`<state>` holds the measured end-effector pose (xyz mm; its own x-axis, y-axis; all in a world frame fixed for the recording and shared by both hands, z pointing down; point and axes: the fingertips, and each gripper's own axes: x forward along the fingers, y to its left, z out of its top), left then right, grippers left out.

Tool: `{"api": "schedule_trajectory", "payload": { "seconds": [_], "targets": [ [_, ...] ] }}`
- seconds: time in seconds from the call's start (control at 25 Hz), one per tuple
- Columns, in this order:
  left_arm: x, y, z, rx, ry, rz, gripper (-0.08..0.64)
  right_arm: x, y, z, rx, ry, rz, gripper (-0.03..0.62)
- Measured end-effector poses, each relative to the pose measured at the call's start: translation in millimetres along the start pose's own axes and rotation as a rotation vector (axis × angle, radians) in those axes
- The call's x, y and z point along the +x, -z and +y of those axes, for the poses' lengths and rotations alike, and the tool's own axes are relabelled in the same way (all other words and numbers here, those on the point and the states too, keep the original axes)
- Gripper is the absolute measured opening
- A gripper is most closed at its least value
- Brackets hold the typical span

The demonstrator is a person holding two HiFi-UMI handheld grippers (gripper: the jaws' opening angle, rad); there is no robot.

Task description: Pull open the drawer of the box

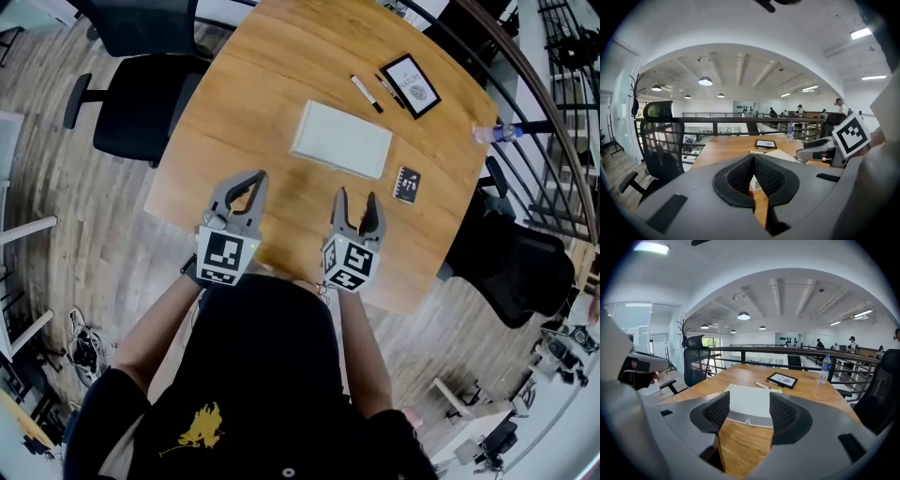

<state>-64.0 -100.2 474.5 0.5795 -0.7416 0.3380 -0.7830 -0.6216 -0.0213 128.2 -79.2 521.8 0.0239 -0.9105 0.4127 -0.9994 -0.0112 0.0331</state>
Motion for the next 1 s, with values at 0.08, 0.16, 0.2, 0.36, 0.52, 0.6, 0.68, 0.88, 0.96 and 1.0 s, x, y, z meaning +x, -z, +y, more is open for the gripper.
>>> {"api": "schedule_trajectory", "payload": {
  "seconds": [0.08,0.16,0.2,0.36,0.52,0.6,0.68,0.88,0.96,1.0],
  "targets": [
    [4.6,11.5,4.5,0.003,-0.018,0.015,0.009,12.1,15.3,3.9,-0.007,0.006,0.023,0.249],
    [5.8,22.0,4.3,-0.014,-0.034,0.039,0.009,20.8,31.5,7.6,-0.005,0.006,0.051,0.245],
    [5.6,25.1,2.1,-0.028,-0.036,0.046,0.009,24.4,39.1,8.7,0.0,0.007,0.065,0.245],
    [4.0,25.6,-11.2,-0.047,-0.016,0.043,0.009,40.2,65.7,8.4,0.036,0.018,0.112,0.245],
    [4.2,24.4,-19.4,-0.043,-0.003,0.043,0.009,60.3,86.3,6.1,0.037,0.027,0.156,0.244],
    [5.2,24.8,-20.9,-0.038,0.003,0.047,0.009,70.4,93.9,6.6,0.01,0.028,0.171,0.236],
    [6.3,27.7,-20.8,-0.039,0.003,0.049,0.009,78.2,99.7,7.6,-0.01,0.029,0.181,0.225],
    [10.6,45.2,-17.0,-0.059,-0.011,0.075,0.009,94.1,113.7,13.5,-0.032,0.019,0.214,0.222],
    [11.5,50.0,-16.5,-0.064,-0.012,0.086,0.009,100.5,118.5,14.2,-0.037,0.026,0.23,0.212],
    [11.2,51.4,-16.5,-0.064,-0.011,0.091,0.009,102.4,119.1,14.8,-0.034,0.031,0.24,0.206]
  ]
}}
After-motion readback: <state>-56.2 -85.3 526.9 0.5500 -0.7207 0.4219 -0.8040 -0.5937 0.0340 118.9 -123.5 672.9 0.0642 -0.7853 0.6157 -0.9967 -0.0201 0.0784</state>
